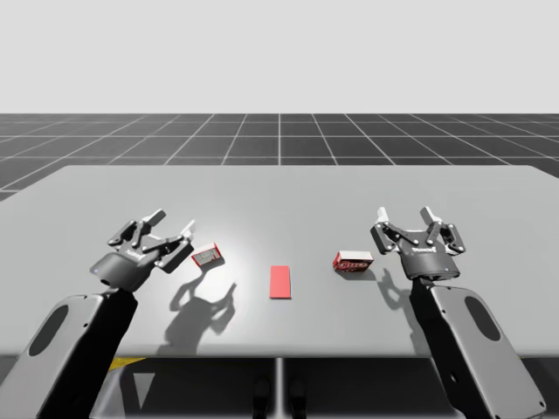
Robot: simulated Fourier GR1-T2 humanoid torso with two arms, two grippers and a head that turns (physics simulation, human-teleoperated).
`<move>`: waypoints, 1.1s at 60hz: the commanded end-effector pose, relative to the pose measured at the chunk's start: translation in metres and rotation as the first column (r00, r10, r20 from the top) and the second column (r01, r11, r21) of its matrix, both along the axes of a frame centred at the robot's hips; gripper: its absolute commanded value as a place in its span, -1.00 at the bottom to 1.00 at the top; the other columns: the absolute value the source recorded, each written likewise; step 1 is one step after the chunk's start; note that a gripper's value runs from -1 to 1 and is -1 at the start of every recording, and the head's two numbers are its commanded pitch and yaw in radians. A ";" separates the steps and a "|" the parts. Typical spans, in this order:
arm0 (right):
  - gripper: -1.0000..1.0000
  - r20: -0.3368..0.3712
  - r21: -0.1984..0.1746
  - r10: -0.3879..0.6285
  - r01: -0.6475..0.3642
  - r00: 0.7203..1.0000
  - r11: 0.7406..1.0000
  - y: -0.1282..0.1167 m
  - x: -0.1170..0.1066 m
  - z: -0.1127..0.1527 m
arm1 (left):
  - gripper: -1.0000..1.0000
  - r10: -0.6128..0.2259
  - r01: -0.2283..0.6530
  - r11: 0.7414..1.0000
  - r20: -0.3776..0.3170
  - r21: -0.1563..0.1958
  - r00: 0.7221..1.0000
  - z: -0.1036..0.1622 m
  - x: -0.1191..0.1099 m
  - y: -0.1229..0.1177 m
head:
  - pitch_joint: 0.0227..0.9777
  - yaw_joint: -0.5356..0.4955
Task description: Look at the card. If it is red, pick the object on the left. If it is green, pick the object on the right.
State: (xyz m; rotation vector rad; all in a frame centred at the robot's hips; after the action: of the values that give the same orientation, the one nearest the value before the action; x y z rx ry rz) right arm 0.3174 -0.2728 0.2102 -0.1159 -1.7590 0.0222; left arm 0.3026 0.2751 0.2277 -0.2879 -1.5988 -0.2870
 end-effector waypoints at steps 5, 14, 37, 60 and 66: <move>-1.00 0.002 -0.006 -0.002 0.002 1.000 1.000 0.000 0.001 -0.002 | -1.00 -0.106 0.116 0.988 -0.101 0.101 0.989 -0.018 -0.011 0.025 | 0.65 0.70; -1.00 0.005 -0.008 -0.003 0.003 1.000 1.000 0.000 0.001 -0.002 | -1.00 -0.193 0.205 0.977 -0.165 0.065 0.967 -0.034 -0.015 0.047 | 0.64 0.71; -1.00 0.014 -0.010 0.004 -0.004 1.000 1.000 0.001 0.002 -0.002 | -1.00 -0.289 0.321 0.943 -0.268 0.085 0.919 -0.083 -0.004 0.063 | 0.62 0.71; -1.00 0.020 -0.011 0.005 -0.005 1.000 1.000 0.000 0.000 0.000 | -1.00 -0.306 0.347 0.933 -0.292 0.098 0.906 -0.098 0.016 0.043 | 0.62 0.70; -1.00 0.022 -0.011 0.006 -0.005 1.000 1.000 0.000 0.000 0.000 | -1.00 -0.311 0.352 0.931 -0.291 0.100 0.905 -0.098 0.021 0.036 | 0.62 0.69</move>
State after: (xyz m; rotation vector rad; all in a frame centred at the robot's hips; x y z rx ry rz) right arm 0.3176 -0.2724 0.2097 -0.1198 -1.7788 0.0344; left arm 0.3162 0.3201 0.1325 -0.4609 -1.2464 -0.5921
